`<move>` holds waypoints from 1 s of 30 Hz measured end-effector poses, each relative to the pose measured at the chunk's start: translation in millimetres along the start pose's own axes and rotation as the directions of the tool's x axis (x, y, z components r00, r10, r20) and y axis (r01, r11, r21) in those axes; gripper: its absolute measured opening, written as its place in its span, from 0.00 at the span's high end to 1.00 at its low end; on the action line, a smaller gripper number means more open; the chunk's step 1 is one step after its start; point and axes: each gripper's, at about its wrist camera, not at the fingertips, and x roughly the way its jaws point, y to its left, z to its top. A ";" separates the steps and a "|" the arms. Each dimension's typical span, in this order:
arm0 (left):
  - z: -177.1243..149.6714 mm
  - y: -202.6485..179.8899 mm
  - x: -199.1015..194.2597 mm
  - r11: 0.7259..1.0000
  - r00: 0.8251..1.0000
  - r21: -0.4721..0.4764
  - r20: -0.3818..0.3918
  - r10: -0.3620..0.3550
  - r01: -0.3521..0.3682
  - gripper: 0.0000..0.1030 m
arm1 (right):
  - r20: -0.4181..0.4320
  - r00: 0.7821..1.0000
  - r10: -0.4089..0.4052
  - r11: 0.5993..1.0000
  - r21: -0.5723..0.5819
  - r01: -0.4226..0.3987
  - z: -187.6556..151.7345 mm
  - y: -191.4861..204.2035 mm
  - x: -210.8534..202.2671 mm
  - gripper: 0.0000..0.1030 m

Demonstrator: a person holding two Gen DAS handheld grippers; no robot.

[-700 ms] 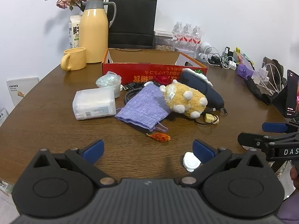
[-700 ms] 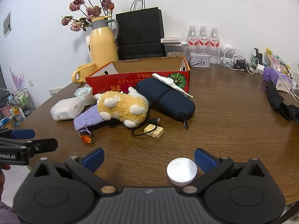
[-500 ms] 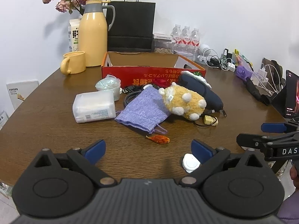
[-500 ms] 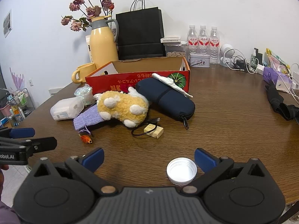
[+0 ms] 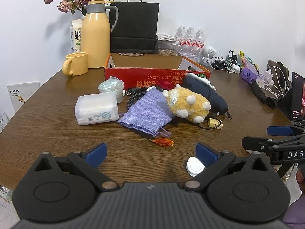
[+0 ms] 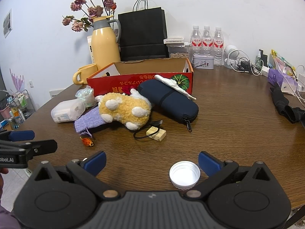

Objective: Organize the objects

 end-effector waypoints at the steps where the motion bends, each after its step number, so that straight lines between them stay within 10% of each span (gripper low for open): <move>1: -0.1 -0.2 -0.1 1.000 1.000 0.000 -0.001 0.001 -0.001 0.00 | 0.000 1.000 0.001 1.000 0.000 -0.001 -0.1 0.6 -0.3 0.00; 30: -1.9 -3.6 4.9 1.000 1.000 0.006 -0.020 -0.007 0.007 0.00 | -0.010 1.000 -0.009 1.000 -0.014 0.009 -3.3 -0.1 -1.0 0.00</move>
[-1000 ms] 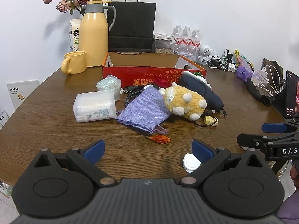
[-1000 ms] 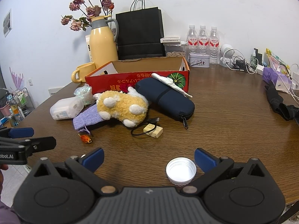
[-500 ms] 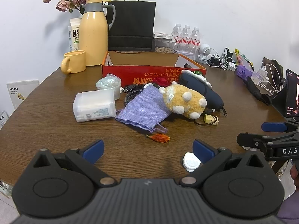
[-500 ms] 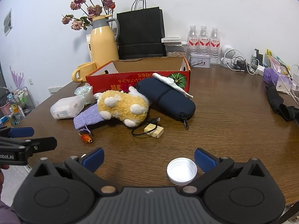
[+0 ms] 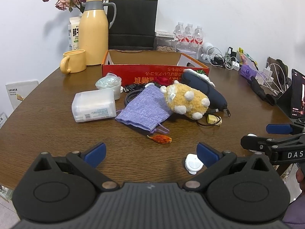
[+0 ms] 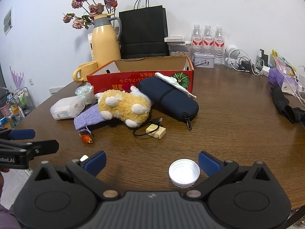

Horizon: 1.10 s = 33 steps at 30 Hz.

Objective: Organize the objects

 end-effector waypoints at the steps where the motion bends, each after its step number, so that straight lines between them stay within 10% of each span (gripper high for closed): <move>1: 0.0 0.0 0.1 1.000 1.000 -0.001 0.000 0.000 0.000 0.00 | 0.000 1.000 0.000 1.000 -0.001 0.000 -0.1 0.1 0.1 0.00; 33: -4.0 -0.9 7.7 1.000 1.000 -0.010 -0.021 -0.011 0.011 0.00 | -0.007 1.000 -0.030 0.999 -0.023 0.029 -5.6 -4.6 4.9 0.04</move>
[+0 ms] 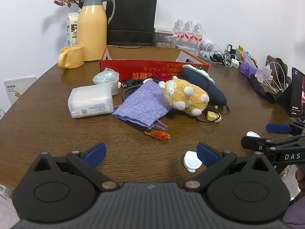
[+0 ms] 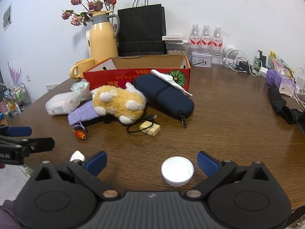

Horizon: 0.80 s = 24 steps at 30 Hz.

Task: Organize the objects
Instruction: 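Close the right tool on the white round lid while the left tool grasps the small white cap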

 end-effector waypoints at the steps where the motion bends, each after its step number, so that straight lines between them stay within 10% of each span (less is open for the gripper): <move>1: -0.2 0.2 1.0 1.000 1.000 -0.002 -0.003 -0.002 0.002 0.00 | 0.000 1.000 -0.004 1.000 -0.005 0.004 -1.6 -0.9 1.3 0.07; 9: -1.1 -5.2 10.5 1.000 0.999 0.002 -0.029 -0.021 0.021 0.00 | 0.021 0.999 -0.040 0.997 -0.063 0.041 -13.0 -11.3 11.8 0.23; 13: -1.9 -11.3 16.4 0.999 0.998 0.011 -0.047 -0.029 0.030 0.00 | -0.007 1.000 0.000 0.998 -0.064 0.000 -19.2 -17.9 20.2 0.62; 24: -3.2 -30.2 35.3 0.994 0.991 0.059 -0.106 -0.081 0.087 0.00 | 0.046 0.998 0.047 0.996 -0.077 -0.043 -16.5 -21.1 21.2 0.62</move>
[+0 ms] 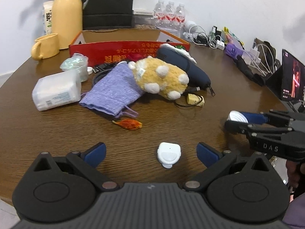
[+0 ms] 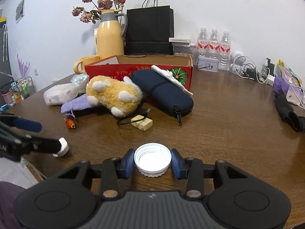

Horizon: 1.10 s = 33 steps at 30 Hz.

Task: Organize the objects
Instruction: 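Close the right tool on the white round lid while the left tool grasps the small white cap, then carry both held white pieces into the cardboard box and open both tools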

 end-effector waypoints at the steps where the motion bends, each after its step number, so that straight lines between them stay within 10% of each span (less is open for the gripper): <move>1: 0.1 -1.6 1.9 1.000 1.000 0.005 -0.005 0.004 -0.004 0.00 | 0.002 1.000 0.001 1.000 0.001 -0.001 0.8 -0.6 0.3 0.62; 7: -0.5 -9.4 9.8 1.000 1.000 0.028 -0.027 0.009 -0.008 0.26 | 0.009 1.000 0.010 1.000 -0.005 -0.010 4.3 1.2 1.9 0.62; 11: -0.3 -15.2 8.6 0.998 1.000 0.058 -0.010 0.007 -0.006 0.73 | 0.012 1.000 0.017 1.000 -0.011 -0.016 7.2 3.9 4.4 0.62; 24: 31.6 1.8 -0.7 0.999 0.991 0.020 0.128 0.037 -0.040 0.74 | 0.111 0.993 0.028 0.998 -0.053 -0.023 39.7 10.2 8.9 0.62; 33: 113.4 13.5 3.3 0.997 0.934 -0.034 0.350 0.072 -0.065 0.74 | 0.256 0.966 0.024 0.998 -0.067 -0.007 105.4 7.5 37.0 0.62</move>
